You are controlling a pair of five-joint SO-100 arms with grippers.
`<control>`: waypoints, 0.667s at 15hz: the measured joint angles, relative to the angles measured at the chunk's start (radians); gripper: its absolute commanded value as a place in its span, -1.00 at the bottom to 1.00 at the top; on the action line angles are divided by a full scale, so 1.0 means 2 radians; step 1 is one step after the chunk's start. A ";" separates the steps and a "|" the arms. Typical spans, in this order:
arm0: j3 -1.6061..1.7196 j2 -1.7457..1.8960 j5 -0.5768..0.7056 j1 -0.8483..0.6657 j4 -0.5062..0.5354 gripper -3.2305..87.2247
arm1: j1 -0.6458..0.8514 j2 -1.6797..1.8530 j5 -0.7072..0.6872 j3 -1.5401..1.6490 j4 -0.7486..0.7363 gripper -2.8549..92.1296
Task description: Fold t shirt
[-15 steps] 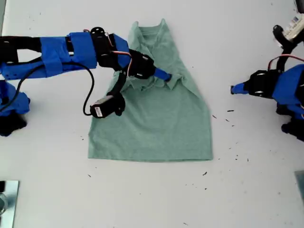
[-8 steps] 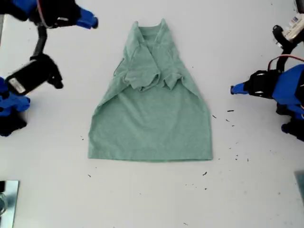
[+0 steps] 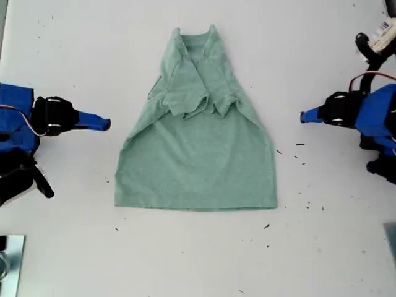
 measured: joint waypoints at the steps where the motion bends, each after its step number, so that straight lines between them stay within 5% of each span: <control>1: 0.005 0.007 0.001 -0.001 0.001 -0.93 | -0.019 0.001 0.002 -0.002 0.005 -0.89; 4: 0.007 0.012 0.002 -0.002 0.001 -0.93 | -0.059 -0.114 0.002 -0.140 0.067 -0.89; 9: 0.007 0.013 0.006 -0.002 0.001 -0.93 | -0.237 -0.622 0.032 -0.675 0.194 -0.87; 10: 0.007 0.013 0.006 -0.002 0.001 -0.93 | -0.270 -0.684 0.041 -0.733 0.194 -0.55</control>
